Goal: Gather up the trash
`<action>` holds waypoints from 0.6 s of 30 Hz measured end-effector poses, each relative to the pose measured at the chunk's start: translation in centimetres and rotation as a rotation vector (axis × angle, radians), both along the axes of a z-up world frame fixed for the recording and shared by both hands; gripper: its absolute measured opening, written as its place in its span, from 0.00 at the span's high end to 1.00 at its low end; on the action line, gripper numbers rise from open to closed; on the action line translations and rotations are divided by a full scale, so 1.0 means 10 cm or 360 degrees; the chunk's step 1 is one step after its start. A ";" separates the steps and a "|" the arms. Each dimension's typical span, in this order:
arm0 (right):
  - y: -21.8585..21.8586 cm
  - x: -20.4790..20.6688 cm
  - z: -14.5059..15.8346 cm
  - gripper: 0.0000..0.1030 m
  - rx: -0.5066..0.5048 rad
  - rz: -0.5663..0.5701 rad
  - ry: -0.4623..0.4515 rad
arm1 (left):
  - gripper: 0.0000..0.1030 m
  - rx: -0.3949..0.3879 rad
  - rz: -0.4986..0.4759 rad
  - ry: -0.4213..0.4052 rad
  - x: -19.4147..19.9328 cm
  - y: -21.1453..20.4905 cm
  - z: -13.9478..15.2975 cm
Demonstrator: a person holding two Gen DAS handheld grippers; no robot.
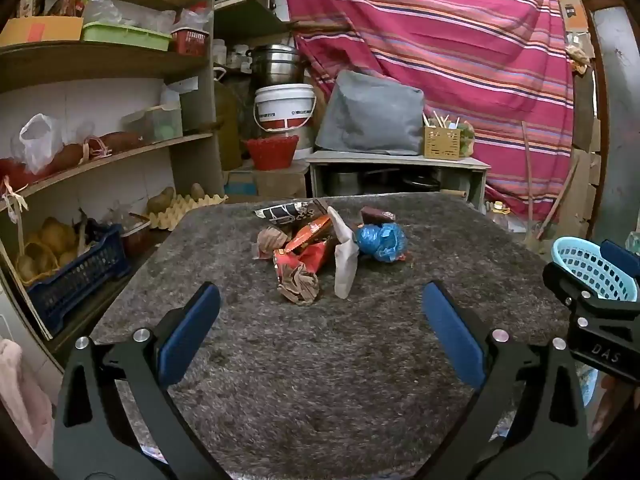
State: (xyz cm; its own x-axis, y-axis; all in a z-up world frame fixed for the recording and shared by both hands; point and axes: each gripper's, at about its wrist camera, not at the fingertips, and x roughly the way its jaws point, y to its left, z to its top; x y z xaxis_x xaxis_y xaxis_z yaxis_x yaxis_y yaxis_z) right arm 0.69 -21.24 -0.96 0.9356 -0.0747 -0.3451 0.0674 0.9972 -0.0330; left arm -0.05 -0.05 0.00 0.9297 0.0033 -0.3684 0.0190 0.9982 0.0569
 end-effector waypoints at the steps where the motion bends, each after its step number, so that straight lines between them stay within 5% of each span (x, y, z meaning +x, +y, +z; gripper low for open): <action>1: 0.00 0.00 0.00 0.04 -0.0003 0.0000 -0.0001 | 0.05 -0.0001 0.0003 0.0001 0.00 0.00 0.00; 18: 0.01 0.02 -0.01 0.04 -0.0002 0.0000 -0.0002 | 0.05 -0.0018 0.0035 -0.0010 -0.03 0.03 0.03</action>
